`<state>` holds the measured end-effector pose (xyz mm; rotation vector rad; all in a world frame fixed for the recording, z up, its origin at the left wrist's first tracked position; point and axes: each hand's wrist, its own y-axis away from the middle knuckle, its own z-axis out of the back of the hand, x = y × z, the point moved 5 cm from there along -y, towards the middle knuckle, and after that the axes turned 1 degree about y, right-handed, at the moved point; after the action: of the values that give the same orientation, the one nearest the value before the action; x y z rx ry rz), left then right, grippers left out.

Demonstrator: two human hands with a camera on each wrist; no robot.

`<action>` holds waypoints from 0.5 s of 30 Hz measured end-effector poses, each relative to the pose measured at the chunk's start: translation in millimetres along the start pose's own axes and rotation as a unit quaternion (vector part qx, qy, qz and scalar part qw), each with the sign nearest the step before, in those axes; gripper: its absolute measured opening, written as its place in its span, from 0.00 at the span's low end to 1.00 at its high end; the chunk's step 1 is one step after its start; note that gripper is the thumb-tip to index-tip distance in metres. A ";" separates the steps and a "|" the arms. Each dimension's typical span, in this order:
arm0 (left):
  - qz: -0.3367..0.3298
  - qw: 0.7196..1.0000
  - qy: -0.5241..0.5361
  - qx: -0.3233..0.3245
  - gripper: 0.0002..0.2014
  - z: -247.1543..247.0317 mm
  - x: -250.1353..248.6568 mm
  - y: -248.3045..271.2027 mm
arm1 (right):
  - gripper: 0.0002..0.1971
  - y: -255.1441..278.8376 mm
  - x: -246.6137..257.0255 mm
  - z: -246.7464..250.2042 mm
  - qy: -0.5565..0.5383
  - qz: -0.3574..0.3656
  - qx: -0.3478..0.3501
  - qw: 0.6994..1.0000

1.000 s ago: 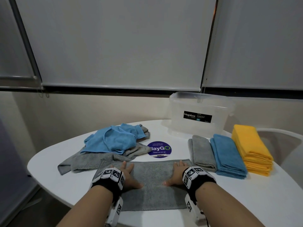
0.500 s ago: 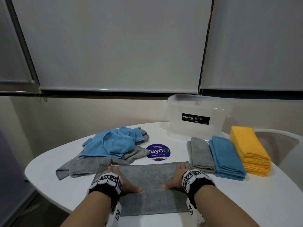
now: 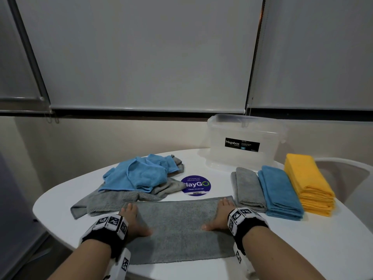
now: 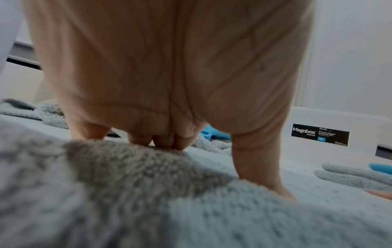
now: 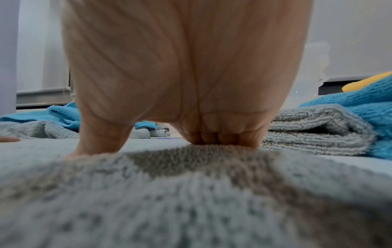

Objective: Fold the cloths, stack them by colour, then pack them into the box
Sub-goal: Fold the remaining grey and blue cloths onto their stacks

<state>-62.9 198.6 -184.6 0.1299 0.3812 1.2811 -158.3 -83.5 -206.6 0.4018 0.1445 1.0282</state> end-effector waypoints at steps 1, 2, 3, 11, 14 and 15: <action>0.001 1.000 -0.001 0.004 0.56 0.0 0.1 -0.9 | 0.67 1.2 0.0 0.2 -0.006 -0.001 0.003 1.000; 0.002 1.000 -0.003 0.008 0.56 -0.2 1.0 -1.8 | 0.67 3.1 0.0 0.7 -0.011 -0.003 0.004 1.000; 0.003 1.000 -0.007 0.013 0.56 -1.2 1.3 -1.6 | 0.67 6.2 0.3 1.6 -0.011 -0.005 0.004 1.000; 0.023 0.998 -0.033 -0.037 0.50 2.6 -6.8 6.7 | 0.50 36.0 25.6 4.1 0.040 0.103 -0.083 0.990; -0.012 0.996 -0.077 -0.049 0.43 -6.8 -24.9 21.4 | 0.39 55.8 49.3 -2.0 0.036 0.163 -0.089 0.982; -0.032 0.996 -0.076 -0.040 0.39 -15.3 -34.9 28.0 | 0.37 62.1 59.1 -6.2 0.040 0.180 -0.086 0.979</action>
<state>-101.8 171.8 -183.2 0.1458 0.2020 1.2129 -179.6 -3.4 -183.9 0.2331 0.0544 1.4038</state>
